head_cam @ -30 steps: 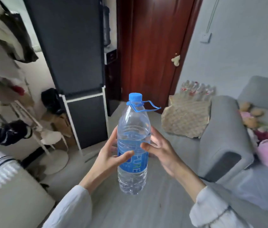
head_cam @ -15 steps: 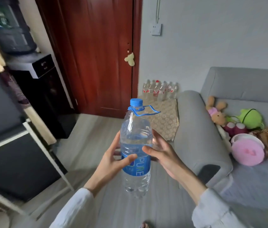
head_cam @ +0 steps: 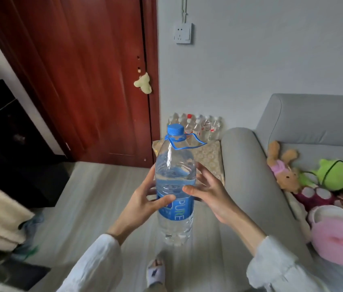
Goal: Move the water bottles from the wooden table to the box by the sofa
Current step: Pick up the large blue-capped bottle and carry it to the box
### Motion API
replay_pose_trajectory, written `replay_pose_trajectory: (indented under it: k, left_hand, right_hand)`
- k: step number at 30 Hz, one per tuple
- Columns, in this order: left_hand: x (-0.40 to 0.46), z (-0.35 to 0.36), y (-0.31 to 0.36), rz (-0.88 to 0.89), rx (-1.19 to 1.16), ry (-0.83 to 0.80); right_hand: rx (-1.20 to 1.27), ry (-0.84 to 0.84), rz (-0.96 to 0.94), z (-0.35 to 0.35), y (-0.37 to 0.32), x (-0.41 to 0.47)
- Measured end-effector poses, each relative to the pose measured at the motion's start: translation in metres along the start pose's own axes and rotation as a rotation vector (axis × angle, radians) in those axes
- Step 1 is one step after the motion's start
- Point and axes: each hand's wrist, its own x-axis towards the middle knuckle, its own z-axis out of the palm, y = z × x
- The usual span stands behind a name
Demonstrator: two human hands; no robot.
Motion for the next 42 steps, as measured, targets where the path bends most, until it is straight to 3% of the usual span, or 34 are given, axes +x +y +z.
replay_pose_trajectory:
  k: [12,19,24,34,42]
  left_hand:
    - [0.297,-0.036,-0.057,-0.077,-0.018,-0.184]
    - [0.439,-0.004,-0.086,-0.137,-0.041,-0.276]
    - [0.534,0.042,-0.134,-0.252,-0.003,-0.253]
    - [0.660,0.131,-0.254,-0.390,0.076,-0.156]
    - [0.709,0.166,-0.355,-0.361,0.141,-0.096]
  right_hand:
    - [0.000,0.140,0.065,-0.107,0.000,0.258]
    - [0.023,0.233,0.138,-0.196,0.020,0.359]
    - [0.008,0.214,0.202,-0.278,0.051,0.429]
    - [-0.093,0.145,0.329,-0.402,0.165,0.533]
    - [-0.148,0.200,0.331,-0.433,0.258,0.581]
